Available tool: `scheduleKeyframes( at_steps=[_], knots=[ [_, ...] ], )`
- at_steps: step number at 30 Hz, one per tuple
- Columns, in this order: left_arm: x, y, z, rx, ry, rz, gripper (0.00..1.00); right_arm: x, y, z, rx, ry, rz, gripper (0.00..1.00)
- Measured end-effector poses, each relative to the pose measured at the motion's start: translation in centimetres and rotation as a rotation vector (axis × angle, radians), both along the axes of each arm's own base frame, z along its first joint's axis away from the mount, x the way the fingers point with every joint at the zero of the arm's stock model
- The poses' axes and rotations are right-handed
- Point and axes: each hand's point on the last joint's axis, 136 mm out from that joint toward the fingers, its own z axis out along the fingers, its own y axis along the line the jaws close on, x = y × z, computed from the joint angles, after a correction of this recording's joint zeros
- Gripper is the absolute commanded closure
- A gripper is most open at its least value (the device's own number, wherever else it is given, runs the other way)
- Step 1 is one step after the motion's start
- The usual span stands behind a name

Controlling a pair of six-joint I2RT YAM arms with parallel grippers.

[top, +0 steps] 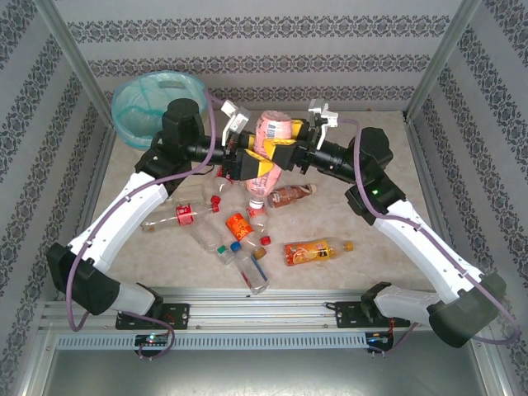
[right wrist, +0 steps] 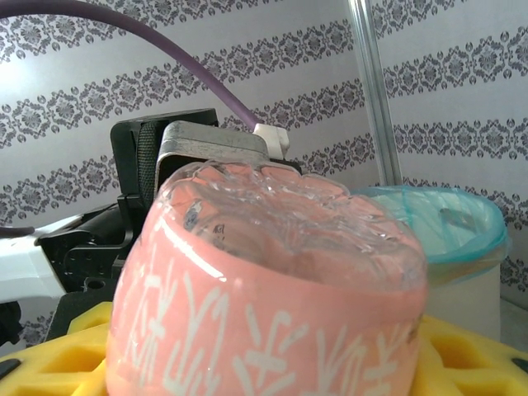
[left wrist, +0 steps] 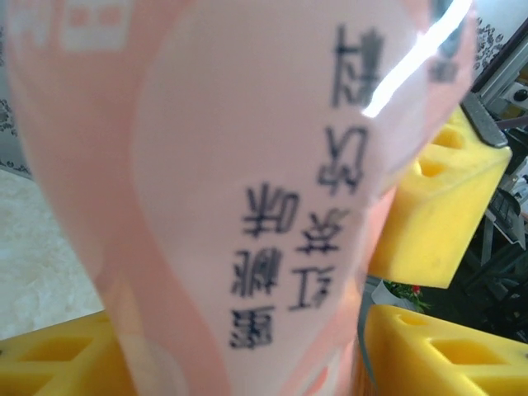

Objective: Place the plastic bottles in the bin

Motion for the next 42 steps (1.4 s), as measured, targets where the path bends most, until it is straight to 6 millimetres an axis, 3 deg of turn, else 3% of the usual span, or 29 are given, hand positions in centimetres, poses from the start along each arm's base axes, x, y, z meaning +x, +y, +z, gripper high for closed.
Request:
scheduleKeyframes(
  at_steps=[3, 11, 17, 29, 31, 36, 42],
  knots=[
    [-0.1, 0.0, 0.1, -0.002, -0.007, 0.001, 0.45, 0.1, 0.0, 0.0, 0.001, 0.001, -0.006, 0.32],
    [0.4, 0.0, -0.3, 0.003, -0.005, 0.025, 0.47, 0.2, -0.9, 0.8, 0.020, -0.017, -0.060, 0.16],
    [0.9, 0.1, -0.1, 0.005, -0.022, 0.069, 0.47, 0.3, -2.4, 1.7, 0.047, -0.050, -0.158, 0.10],
    [3.4, 2.1, 1.2, 0.026, -0.106, 0.275, 0.48, 1.5, -7.7, 2.0, 0.098, -0.076, -0.480, 0.09],
    [4.4, 2.8, 1.6, 0.051, -0.132, 0.350, 0.52, 1.5, -8.4, 2.0, 0.106, -0.078, -0.519, 0.10],
    [7.4, 5.7, 4.2, 0.124, -0.254, 0.616, 0.52, 2.0, -9.2, 1.7, 0.110, -0.068, -0.572, 0.10],
    [11.8, 13.6, 7.7, 0.234, -0.381, 1.050, 0.51, 2.2, -9.3, 1.6, 0.108, -0.064, -0.582, 0.15]
  ],
)
